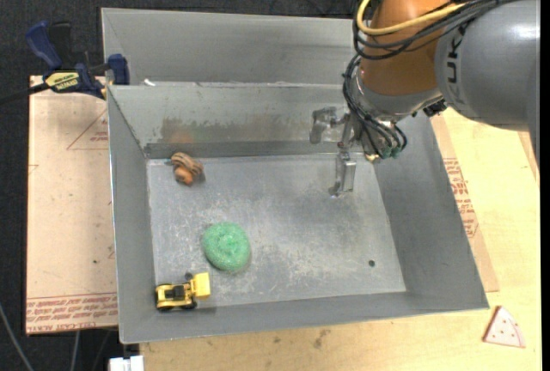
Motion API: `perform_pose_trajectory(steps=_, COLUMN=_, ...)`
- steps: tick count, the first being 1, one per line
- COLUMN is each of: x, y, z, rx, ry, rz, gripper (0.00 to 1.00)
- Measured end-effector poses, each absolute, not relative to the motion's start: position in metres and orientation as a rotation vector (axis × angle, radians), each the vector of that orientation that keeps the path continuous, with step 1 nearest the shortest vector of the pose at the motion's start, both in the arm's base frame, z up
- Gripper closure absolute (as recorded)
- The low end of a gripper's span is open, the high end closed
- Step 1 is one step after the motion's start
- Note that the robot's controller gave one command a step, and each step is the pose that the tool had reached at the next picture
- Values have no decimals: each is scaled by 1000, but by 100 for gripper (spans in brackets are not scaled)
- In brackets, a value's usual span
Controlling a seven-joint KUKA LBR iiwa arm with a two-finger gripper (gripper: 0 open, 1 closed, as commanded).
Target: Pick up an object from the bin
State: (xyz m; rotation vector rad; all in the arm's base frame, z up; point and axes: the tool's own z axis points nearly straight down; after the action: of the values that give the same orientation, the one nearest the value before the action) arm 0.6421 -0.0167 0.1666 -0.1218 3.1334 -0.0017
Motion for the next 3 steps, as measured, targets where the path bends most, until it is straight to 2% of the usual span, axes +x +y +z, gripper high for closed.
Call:
perform_pose_trajectory(steps=1, x=641, y=32, z=135, rx=-409, ry=3112, rz=1, gripper=0)
perform_pose_trajectory(steps=2, x=633, y=45, z=87, rx=-718, ry=3054, rz=4, gripper=0)
perform_pose_trajectory(steps=3, x=634, y=93, z=109, rx=-662, ry=3073, rz=1, gripper=0)
